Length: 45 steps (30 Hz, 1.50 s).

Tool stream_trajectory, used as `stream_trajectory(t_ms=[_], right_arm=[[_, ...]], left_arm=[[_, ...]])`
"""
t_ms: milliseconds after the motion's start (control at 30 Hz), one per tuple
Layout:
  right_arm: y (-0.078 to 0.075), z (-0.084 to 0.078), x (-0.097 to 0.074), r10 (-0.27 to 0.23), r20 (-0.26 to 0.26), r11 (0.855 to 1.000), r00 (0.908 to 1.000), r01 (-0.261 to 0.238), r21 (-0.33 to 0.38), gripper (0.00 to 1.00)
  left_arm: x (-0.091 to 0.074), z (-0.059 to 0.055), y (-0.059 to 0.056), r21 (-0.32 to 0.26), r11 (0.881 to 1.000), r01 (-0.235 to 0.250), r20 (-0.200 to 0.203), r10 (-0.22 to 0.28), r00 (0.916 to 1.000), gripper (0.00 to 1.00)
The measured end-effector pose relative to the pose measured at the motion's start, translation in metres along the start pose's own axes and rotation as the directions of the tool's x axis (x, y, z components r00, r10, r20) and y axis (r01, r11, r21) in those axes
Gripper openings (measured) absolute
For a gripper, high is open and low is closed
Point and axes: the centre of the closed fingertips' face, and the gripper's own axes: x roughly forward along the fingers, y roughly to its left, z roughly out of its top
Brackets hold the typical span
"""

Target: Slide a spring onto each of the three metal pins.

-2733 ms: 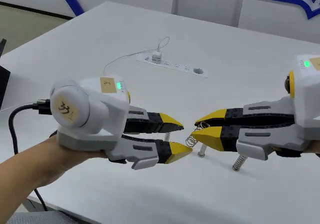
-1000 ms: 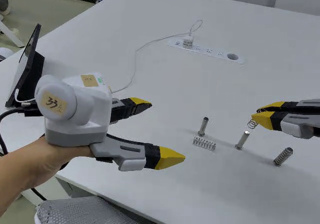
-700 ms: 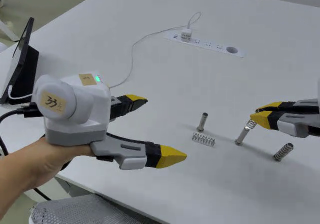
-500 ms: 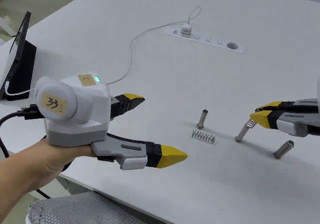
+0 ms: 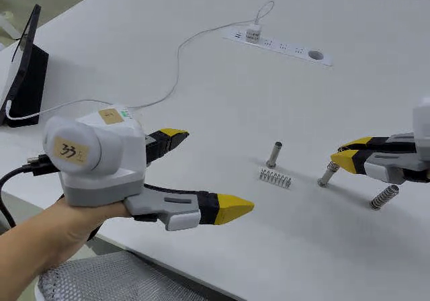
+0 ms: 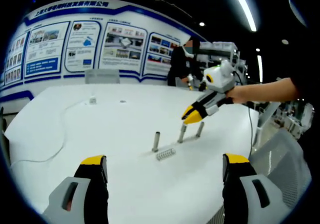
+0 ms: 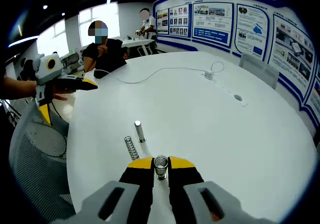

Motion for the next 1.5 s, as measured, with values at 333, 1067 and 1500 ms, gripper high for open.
stream_trajectory(t_ms=[333, 1067, 1500], right_arm=[[-0.001, -0.011, 0.008, 0.004, -0.023, 1.000, 0.9997, -0.004, 0.013, 0.11], [0.001, -0.030, 0.023, -0.012, -0.071, 0.999, 0.9974, 0.010, -0.032, 0.11], [-0.005, -0.012, 0.004, -0.058, 0.004, 0.998, 0.9983, 0.058, -0.027, 0.17]], left_arm=[[0.003, -0.005, -0.005, 0.008, 1.000, 0.010, -0.026, -0.010, 0.9996, 0.97], [0.002, -0.004, -0.006, -0.021, 1.000, 0.018, -0.018, -0.018, 0.9997, 0.97], [0.004, -0.009, -0.009, -0.024, 0.999, 0.033, -0.037, -0.034, 0.9987, 0.97]])
